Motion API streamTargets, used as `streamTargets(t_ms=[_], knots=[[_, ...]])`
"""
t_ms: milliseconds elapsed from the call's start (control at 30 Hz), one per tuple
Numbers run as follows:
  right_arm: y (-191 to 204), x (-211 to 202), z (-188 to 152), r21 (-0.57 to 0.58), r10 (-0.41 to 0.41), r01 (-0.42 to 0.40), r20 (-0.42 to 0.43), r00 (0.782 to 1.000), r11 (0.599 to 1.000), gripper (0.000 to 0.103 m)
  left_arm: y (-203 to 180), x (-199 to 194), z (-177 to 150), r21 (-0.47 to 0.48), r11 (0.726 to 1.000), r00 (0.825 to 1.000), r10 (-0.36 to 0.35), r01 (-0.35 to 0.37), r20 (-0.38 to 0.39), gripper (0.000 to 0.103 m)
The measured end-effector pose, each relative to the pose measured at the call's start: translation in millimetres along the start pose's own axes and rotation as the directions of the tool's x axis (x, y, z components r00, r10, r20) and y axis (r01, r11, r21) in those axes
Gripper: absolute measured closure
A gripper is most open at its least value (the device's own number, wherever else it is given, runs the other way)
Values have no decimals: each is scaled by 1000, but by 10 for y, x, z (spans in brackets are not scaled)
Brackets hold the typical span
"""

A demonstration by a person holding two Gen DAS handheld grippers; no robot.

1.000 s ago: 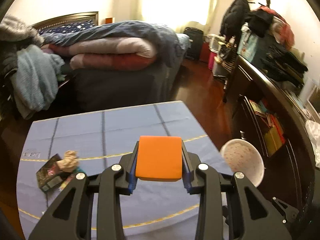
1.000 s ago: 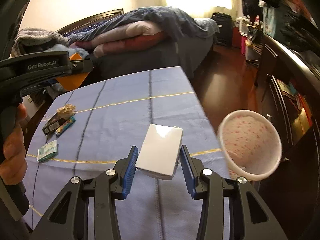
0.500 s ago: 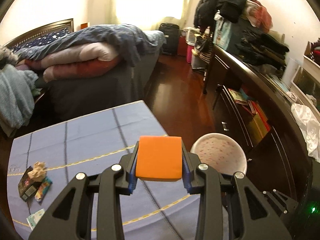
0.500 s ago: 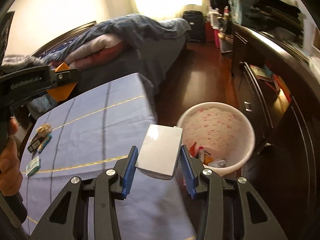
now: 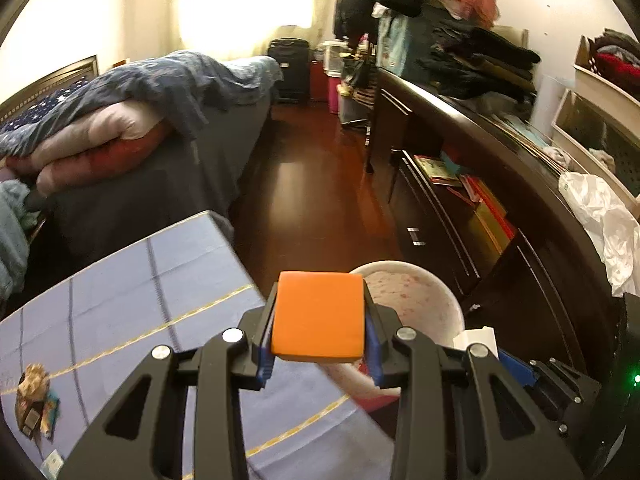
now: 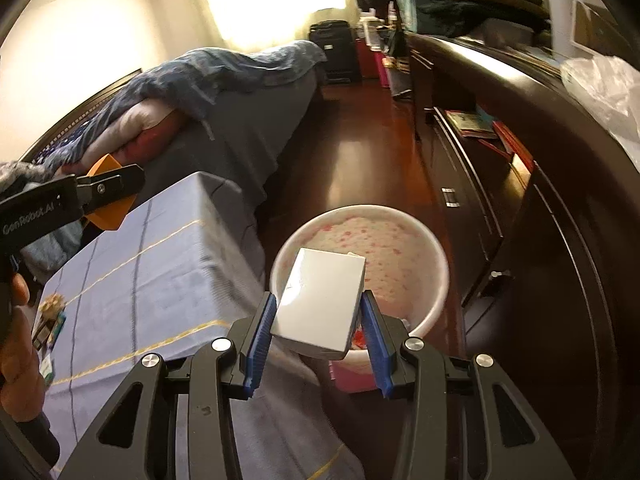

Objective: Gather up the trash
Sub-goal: 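Lift the orange block and white box and carry them over the wastebasket, then open both tools to drop the block and box into the wastebasket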

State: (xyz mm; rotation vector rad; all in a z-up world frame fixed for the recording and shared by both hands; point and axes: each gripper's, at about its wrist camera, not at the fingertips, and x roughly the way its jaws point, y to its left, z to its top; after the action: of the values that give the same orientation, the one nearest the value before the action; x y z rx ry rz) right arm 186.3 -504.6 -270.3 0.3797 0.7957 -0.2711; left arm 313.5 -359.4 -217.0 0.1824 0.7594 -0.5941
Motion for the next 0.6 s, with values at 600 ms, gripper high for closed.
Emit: streamTargets(t_ms=[600], knots=[[-539,610,187,75,-90,91,-22,996,993,60,-420,1208,118,3,989,981,-144,146,-133,67]])
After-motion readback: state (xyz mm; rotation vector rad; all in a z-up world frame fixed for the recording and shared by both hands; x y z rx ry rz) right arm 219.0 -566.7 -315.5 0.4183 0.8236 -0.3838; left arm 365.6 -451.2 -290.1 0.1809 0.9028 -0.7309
